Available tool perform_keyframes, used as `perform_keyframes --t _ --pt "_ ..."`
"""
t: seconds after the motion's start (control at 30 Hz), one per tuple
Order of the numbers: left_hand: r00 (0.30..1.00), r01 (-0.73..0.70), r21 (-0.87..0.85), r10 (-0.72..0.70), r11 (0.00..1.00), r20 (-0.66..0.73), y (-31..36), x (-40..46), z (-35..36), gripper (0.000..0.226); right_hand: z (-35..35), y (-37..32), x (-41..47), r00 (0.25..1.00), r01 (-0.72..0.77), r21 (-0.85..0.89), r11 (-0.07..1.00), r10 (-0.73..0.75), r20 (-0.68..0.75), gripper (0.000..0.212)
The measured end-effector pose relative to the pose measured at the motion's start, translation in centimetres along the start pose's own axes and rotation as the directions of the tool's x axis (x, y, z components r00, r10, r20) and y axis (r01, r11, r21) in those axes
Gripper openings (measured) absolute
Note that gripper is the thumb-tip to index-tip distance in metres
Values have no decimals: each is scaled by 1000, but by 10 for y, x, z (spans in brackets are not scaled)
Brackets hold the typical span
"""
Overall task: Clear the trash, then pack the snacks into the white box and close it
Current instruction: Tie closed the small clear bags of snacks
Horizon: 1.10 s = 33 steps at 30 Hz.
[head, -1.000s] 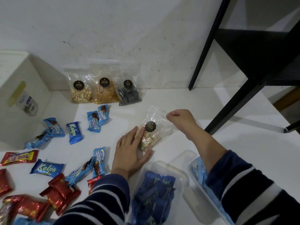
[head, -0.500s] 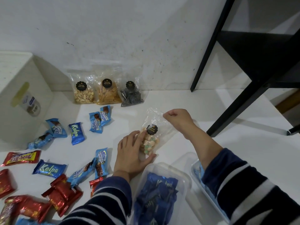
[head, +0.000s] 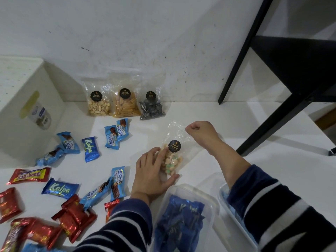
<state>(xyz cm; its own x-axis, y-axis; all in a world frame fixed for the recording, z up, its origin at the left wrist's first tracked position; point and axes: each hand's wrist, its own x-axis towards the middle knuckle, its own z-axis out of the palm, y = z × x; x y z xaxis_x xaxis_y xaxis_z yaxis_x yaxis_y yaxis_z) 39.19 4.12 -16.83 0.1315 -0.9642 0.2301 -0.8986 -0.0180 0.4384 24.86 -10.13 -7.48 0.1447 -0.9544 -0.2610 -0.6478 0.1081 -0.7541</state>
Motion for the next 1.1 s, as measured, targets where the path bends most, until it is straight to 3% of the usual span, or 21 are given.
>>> perform_keyframes --t 0.17,0.4,0.53,0.73,0.9,1.1 --pt "1000 -18 -37 18 999 -6 0 1 1 84 3 1 7 999 -32 -117 993 32 -2 34" --pt "996 -17 -36 20 999 82 -1 2 3 87 4 -7 12 1000 14 -138 990 -10 30 16" --pt "996 -14 -19 15 1000 85 -1 3 2 86 7 -7 17 1000 -2 -173 985 4 14 22" --pt "996 -12 -1 12 1000 85 -3 2 5 87 7 -16 18 999 8 -186 983 -1 36 12" --pt "995 -12 2 11 1000 99 -3 3 3 87 12 -21 22 1000 28 -246 969 -25 13 27" --pt "996 -11 1 11 1000 93 -3 3 4 87 14 -24 27 998 39 -225 973 -27 57 21"
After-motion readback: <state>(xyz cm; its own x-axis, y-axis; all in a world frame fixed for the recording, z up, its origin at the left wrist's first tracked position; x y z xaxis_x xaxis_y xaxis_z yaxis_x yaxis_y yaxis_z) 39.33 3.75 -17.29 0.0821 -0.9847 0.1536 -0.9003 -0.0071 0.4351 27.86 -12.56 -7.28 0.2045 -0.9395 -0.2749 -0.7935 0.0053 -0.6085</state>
